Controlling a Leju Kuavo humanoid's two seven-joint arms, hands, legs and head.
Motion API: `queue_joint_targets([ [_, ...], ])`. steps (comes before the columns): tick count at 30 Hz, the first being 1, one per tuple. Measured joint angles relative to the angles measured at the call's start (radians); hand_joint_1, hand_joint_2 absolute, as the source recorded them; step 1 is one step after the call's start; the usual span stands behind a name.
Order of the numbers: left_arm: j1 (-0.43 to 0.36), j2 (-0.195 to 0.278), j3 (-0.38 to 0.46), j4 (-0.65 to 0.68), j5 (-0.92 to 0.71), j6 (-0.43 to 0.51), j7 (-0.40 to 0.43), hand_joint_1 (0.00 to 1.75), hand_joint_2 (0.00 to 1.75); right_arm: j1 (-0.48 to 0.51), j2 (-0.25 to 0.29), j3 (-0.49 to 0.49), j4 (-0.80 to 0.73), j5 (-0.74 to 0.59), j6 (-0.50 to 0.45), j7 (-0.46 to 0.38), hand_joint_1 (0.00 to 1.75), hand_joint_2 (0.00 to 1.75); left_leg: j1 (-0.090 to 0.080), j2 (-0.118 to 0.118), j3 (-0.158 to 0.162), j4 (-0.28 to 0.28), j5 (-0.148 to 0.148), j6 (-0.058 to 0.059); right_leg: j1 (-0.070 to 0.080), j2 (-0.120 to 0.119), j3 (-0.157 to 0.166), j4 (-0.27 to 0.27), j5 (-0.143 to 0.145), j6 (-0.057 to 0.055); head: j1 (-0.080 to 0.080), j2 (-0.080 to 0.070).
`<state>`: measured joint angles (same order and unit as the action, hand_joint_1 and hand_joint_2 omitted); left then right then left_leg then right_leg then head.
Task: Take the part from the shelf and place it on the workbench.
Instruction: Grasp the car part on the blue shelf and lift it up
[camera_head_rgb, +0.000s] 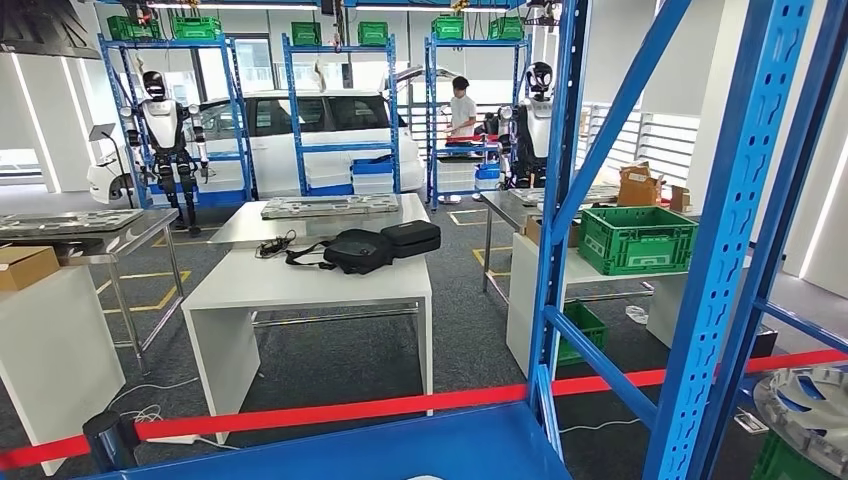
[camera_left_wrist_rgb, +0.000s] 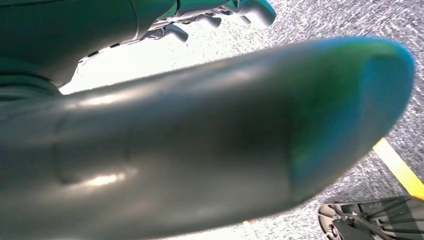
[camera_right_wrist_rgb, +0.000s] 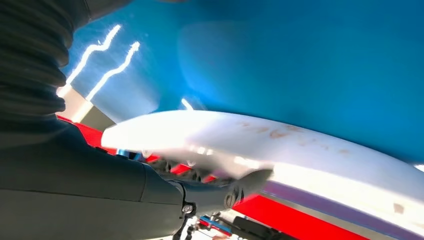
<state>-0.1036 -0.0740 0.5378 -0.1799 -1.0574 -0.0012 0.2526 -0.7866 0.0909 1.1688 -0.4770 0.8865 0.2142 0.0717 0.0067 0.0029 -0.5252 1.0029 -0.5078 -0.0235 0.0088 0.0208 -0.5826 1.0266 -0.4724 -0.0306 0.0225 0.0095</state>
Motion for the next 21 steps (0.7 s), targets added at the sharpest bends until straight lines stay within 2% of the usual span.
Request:
queue_joint_targets([
  [11,-0.004,-0.001,0.003,-0.005,-0.003,-0.002,-0.014,0.0,0.0,0.024,-0.013,-0.001,-0.006,0.012,-0.023,0.015,1.75,1.75,0.0,0.003,0.014,-0.001,-0.009,0.0,0.0,0.002,0.014,-0.001,-0.008,0.0,0.0,0.0],
  [15,-0.008,-0.003,0.004,-0.009,-0.005,-0.002,-0.019,0.0,0.0,0.023,-0.014,-0.004,-0.01,0.015,-0.023,0.013,1.75,1.75,0.0,0.005,0.014,-0.001,-0.008,-0.001,0.0,0.004,0.013,-0.001,-0.004,0.004,0.0,0.0],
  [21,-0.013,-0.008,0.009,-0.011,-0.002,0.002,-0.029,0.0,0.0,0.021,-0.033,-0.014,-0.009,0.03,-0.042,0.022,1.75,1.75,-0.001,0.001,0.015,0.0,-0.002,0.0,-0.001,0.0,0.016,-0.001,-0.004,0.002,0.001,0.0],
])
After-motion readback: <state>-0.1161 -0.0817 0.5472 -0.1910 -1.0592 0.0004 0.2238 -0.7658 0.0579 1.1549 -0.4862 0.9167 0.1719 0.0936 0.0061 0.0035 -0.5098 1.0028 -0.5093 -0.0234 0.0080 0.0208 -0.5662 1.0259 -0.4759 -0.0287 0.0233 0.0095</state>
